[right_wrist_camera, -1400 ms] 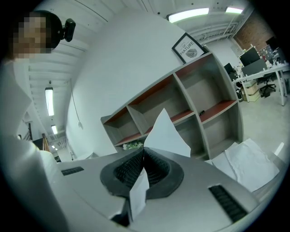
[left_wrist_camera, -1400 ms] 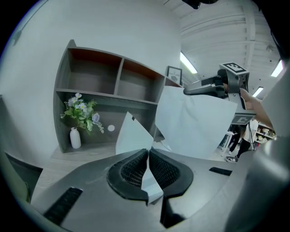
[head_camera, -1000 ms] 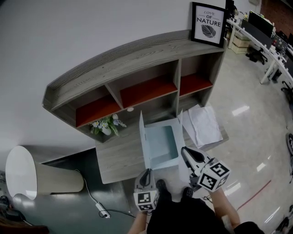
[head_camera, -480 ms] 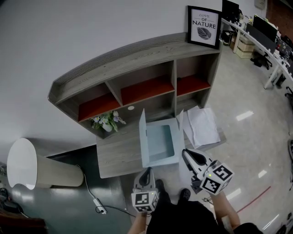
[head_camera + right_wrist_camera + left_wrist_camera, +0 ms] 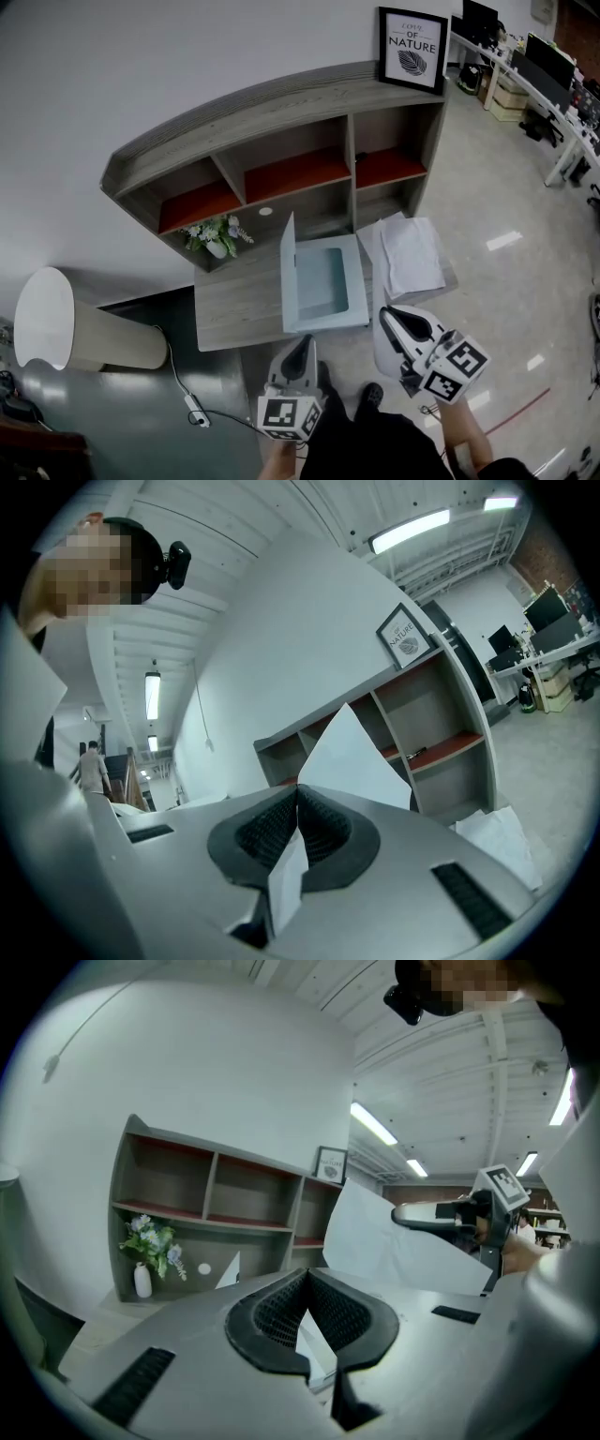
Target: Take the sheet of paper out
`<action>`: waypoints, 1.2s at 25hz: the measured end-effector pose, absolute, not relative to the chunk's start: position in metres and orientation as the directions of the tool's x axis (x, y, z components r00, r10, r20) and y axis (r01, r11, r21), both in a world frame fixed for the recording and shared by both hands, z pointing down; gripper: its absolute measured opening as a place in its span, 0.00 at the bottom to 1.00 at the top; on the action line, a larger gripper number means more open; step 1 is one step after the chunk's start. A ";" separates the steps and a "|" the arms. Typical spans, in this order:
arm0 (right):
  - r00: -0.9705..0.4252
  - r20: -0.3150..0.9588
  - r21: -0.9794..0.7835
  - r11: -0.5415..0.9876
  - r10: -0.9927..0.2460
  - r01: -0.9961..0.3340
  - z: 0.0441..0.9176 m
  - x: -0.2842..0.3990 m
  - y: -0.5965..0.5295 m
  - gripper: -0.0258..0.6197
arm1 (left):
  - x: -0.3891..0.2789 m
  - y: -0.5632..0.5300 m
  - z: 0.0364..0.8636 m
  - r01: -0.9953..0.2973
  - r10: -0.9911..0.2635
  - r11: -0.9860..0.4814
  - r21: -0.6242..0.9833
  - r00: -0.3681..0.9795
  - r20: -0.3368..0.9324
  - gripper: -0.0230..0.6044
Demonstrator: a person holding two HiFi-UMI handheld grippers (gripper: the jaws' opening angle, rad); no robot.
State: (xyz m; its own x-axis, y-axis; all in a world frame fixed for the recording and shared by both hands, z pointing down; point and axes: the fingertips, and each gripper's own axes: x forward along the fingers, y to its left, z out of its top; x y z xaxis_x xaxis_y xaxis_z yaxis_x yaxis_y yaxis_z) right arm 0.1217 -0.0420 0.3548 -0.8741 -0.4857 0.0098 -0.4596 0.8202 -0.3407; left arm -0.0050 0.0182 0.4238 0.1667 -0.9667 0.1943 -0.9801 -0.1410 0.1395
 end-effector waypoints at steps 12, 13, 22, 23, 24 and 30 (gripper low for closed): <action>-0.908 -0.039 -0.320 0.866 -0.418 -0.385 0.350 0.161 -0.019 0.06 | 0.036 0.040 0.356 -0.967 -0.970 -0.209 0.145 0.223 0.092 0.06; -0.908 -0.041 -0.315 0.867 -0.417 -0.385 0.351 0.164 -0.017 0.06 | 0.039 0.043 0.353 -0.967 -0.970 -0.211 0.146 0.225 0.088 0.06; -0.911 -0.002 -0.229 0.887 -0.412 -0.401 0.354 0.175 -0.003 0.06 | 0.047 0.048 0.332 -0.963 -0.968 -0.230 0.139 0.241 0.067 0.06; -0.910 0.000 -0.216 0.889 -0.414 -0.404 0.353 0.175 -0.002 0.06 | 0.047 0.048 0.331 -0.963 -0.968 -0.231 0.137 0.241 0.066 0.06; -0.909 0.003 -0.204 0.889 -0.418 -0.409 0.353 0.175 -0.002 0.06 | 0.047 0.048 0.331 -0.963 -0.968 -0.232 0.136 0.242 0.066 0.06; -0.897 0.004 -0.176 0.882 -0.443 -0.437 0.352 0.177 0.000 0.06 | 0.051 0.049 0.333 -0.961 -0.965 -0.242 0.130 0.252 0.066 0.06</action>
